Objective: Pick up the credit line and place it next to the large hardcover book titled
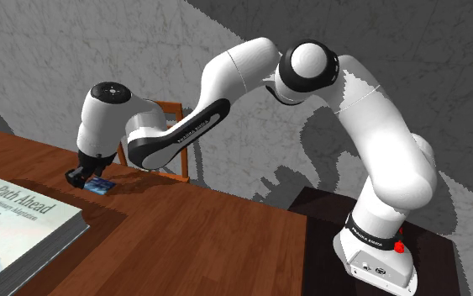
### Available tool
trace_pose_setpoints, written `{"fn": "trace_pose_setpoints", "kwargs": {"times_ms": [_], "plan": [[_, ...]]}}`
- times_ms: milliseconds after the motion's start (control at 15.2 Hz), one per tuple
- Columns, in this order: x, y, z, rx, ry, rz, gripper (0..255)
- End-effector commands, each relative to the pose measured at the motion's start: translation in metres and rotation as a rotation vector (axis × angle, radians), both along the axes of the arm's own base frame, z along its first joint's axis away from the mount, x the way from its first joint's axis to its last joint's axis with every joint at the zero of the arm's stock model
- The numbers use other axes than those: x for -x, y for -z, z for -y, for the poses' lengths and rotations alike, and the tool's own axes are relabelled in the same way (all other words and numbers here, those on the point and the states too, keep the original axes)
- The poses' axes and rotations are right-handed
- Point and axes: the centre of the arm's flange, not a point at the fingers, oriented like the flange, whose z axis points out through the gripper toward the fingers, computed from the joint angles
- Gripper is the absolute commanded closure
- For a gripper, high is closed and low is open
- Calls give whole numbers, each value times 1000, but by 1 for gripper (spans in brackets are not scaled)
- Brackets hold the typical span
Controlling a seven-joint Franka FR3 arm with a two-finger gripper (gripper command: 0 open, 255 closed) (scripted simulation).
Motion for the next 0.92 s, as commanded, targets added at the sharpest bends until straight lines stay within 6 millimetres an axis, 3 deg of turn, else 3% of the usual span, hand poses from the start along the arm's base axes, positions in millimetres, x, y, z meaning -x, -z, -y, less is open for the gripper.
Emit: {"fn": "trace_pose_setpoints", "kwargs": {"times_ms": [0, 66, 396, 660, 858], "plan": [[0, 0, 0, 0, 0, 0, 255], [0, 0, 0, 0, 0, 0, 0], [0, 0, 0, 0, 0, 0, 0], [26, -42, 9, 0, 0, 0, 0], [26, -42, 9, 0, 0, 0, 0]]}}
